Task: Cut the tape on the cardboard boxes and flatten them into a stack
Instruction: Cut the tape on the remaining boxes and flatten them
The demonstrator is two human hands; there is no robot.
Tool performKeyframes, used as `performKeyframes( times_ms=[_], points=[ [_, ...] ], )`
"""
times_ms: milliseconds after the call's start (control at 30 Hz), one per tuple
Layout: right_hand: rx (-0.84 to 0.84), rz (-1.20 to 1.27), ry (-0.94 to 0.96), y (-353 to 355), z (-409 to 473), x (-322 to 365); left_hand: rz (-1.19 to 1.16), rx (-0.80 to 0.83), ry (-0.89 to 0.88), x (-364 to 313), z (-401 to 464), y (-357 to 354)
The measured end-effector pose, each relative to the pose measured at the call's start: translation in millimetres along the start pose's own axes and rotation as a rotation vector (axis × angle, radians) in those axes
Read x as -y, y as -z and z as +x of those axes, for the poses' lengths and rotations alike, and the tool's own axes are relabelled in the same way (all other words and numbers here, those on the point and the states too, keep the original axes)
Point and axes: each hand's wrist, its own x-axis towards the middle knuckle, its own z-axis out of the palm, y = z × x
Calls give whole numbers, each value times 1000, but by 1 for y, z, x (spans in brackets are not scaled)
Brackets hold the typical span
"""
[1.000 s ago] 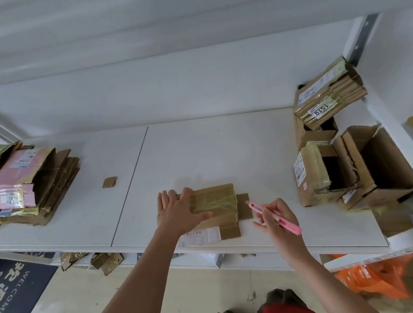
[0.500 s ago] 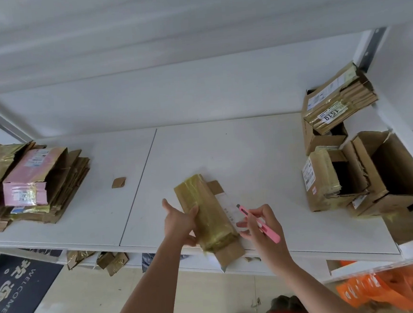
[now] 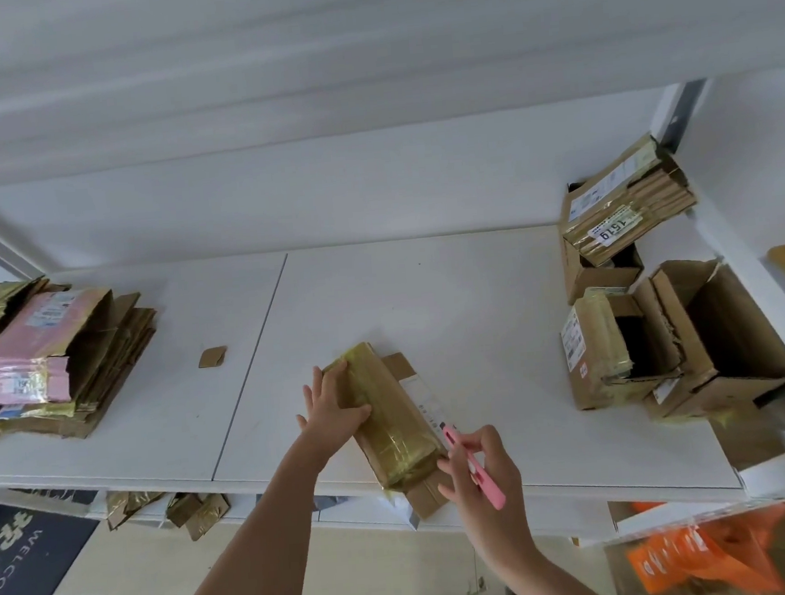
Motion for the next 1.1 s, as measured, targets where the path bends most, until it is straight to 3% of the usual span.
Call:
performKeyframes(
  times_ms=[200, 367, 433, 533, 600, 667, 1100],
  points=[
    [-17, -47, 49, 9, 5, 1, 55, -110, 8, 12, -6, 22],
    [-20, 71, -17, 14, 38, 12, 104, -74, 177, 24, -21, 28],
    [0, 127, -55, 11, 55, 15, 197, -135, 197, 25, -30, 21],
    [44, 144, -88, 5, 71, 14, 418, -298, -67, 21, -36, 9],
    [59, 169, -103, 2, 74, 13, 441, -187, -206, 19, -33, 1],
    [68, 193, -107, 3, 74, 12, 483, -88, -178, 19, -31, -5],
    [64, 207, -128, 9, 63, -6, 630, -29, -143, 14, -24, -10]
  ],
)
